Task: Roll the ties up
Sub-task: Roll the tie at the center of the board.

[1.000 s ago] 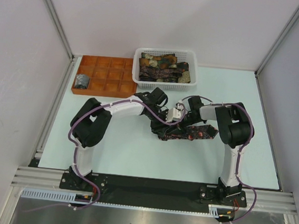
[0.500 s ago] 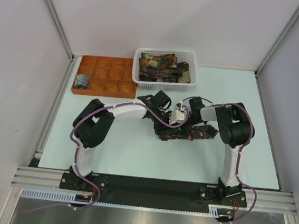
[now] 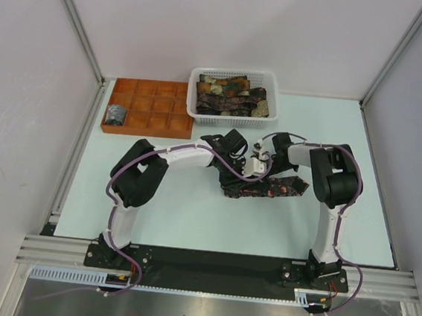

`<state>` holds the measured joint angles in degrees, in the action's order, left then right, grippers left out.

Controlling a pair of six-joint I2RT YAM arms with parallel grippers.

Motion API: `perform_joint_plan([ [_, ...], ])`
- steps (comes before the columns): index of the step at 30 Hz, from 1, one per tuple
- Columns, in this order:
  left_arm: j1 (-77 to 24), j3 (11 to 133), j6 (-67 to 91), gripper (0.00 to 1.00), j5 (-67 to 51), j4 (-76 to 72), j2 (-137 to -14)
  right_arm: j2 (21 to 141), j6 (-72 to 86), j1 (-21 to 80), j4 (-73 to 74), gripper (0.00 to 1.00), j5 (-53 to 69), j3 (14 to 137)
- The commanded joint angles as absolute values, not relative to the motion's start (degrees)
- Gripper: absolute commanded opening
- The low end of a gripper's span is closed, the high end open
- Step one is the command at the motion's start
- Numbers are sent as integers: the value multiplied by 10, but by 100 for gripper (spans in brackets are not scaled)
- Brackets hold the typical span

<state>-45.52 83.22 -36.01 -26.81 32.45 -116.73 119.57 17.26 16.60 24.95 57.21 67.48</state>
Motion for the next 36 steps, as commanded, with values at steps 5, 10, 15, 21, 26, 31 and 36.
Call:
perform_joint_plan([
  [5,-471,837,-386,40,-235,364,-1230,1155,101,131,354,31,568,713],
  [10,-471,843,-385,40,-236,366,-1233,1152,112,131,342,36,576,714],
  [15,-471,845,-387,41,-232,366,-1234,1134,129,130,320,39,608,701],
  [21,-471,853,-384,42,-229,367,-1237,1118,130,110,337,38,628,695],
  [26,-471,847,-387,43,-234,366,-1236,1115,112,114,352,40,613,686],
  [31,-471,838,-386,44,-243,363,-1230,1132,134,147,305,40,605,665],
  [36,-471,833,-387,44,-243,359,-1223,1136,152,159,258,32,594,648],
])
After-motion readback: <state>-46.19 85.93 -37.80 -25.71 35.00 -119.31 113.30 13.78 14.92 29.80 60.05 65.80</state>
